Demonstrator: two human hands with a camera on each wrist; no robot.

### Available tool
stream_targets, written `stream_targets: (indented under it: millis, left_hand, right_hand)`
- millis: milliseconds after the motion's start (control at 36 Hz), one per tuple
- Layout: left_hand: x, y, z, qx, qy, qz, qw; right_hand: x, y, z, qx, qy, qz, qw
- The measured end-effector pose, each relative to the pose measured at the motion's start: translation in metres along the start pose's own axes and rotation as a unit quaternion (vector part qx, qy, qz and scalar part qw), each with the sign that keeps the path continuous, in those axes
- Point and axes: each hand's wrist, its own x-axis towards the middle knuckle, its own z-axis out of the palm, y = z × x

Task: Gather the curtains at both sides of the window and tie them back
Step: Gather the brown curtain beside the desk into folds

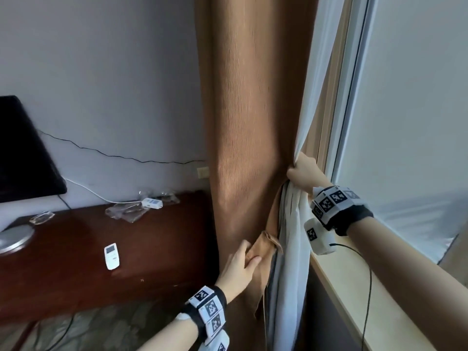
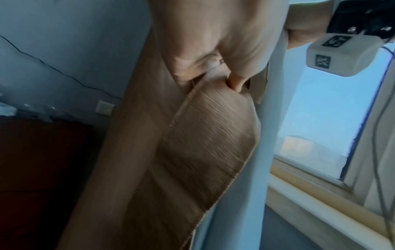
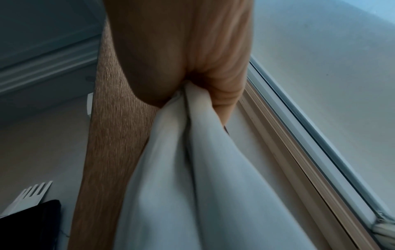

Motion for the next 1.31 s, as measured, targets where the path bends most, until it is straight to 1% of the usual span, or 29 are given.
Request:
stream_targets:
  millis: [83, 111, 194, 306, 389, 472, 556, 611, 694, 750, 806, 833, 889, 972, 1111, 1167, 1250, 1306]
  left_hand:
    - [0.002, -0.008, -0.01, 0.029, 0.036, 0.021, 0.999]
    - [0.003, -0.006, -0.014, 0.033, 0.045, 0.038, 0.998]
    - [0.005, 0.003, -0.02, 0.05, 0.067, 0.083, 0.993]
    - [0.009, 0.007, -0.019, 0.09, 0.089, 0.115, 0.985]
    - [0.012, 0.003, -0.014, 0.118, 0.075, 0.094, 0.986]
    - [0.013, -0.003, -0.013, 0.121, 0.067, 0.078, 0.987]
    - [0.016, -0.006, -0.016, 0.13, 0.075, 0.069, 0.986]
    - [0.023, -0.006, -0.025, 0.141, 0.112, 0.068, 0.981]
    - [0.039, -0.003, -0.046, 0.12, 0.195, 0.051, 0.972]
    - [0.051, 0.002, -0.062, 0.097, 0.238, 0.023, 0.966]
    - [0.063, 0.009, -0.076, 0.071, 0.256, -0.009, 0.964]
    - [0.068, 0.013, -0.082, 0.055, 0.252, -0.019, 0.966]
    - [0.077, 0.019, -0.09, 0.031, 0.221, -0.02, 0.975]
    - [0.085, 0.028, -0.093, 0.037, 0.178, -0.014, 0.983]
    - [0.09, 0.042, -0.094, -0.013, 0.195, -0.028, 0.98]
    - [0.089, 0.049, -0.096, -0.026, 0.177, -0.034, 0.983]
    - [0.085, 0.06, -0.093, -0.02, 0.12, -0.056, 0.991]
    - [0.085, 0.064, -0.089, -0.008, 0.131, -0.061, 0.99]
  right_hand:
    - [0.003, 0.003, -0.001, -0.013, -0.012, -0.001, 1.0]
    - [0.004, 0.004, -0.001, -0.014, -0.014, -0.001, 1.0]
    - [0.004, 0.005, -0.002, -0.009, -0.013, 0.004, 1.0]
    - [0.005, 0.006, -0.003, -0.003, -0.013, 0.0, 1.0]
    - [0.003, 0.006, -0.004, 0.0, -0.01, -0.003, 1.0]
    - [-0.001, 0.005, -0.005, -0.002, -0.008, -0.002, 1.0]
    - [-0.002, 0.007, -0.006, -0.008, -0.007, 0.001, 1.0]
    - [-0.002, 0.009, -0.006, -0.006, -0.01, 0.001, 1.0]
    - [-0.003, 0.01, -0.009, -0.003, -0.011, -0.006, 1.0]
    - [-0.004, 0.01, -0.011, -0.004, -0.011, -0.012, 1.0]
    - [-0.007, 0.01, -0.013, -0.003, -0.012, -0.018, 1.0]
    - [-0.008, 0.01, -0.014, 0.0, -0.011, -0.02, 1.0]
    - [-0.011, 0.008, -0.014, 0.005, -0.008, -0.025, 1.0]
    - [-0.015, 0.006, -0.014, 0.011, -0.006, -0.03, 0.999]
    - [-0.02, 0.007, -0.02, 0.01, -0.017, -0.019, 1.0]
    - [-0.021, 0.008, -0.023, 0.006, -0.023, -0.013, 1.0]
    - [-0.023, 0.01, -0.029, -0.007, -0.023, -0.005, 1.0]
    - [-0.025, 0.011, -0.032, -0.012, -0.034, 0.001, 0.999]
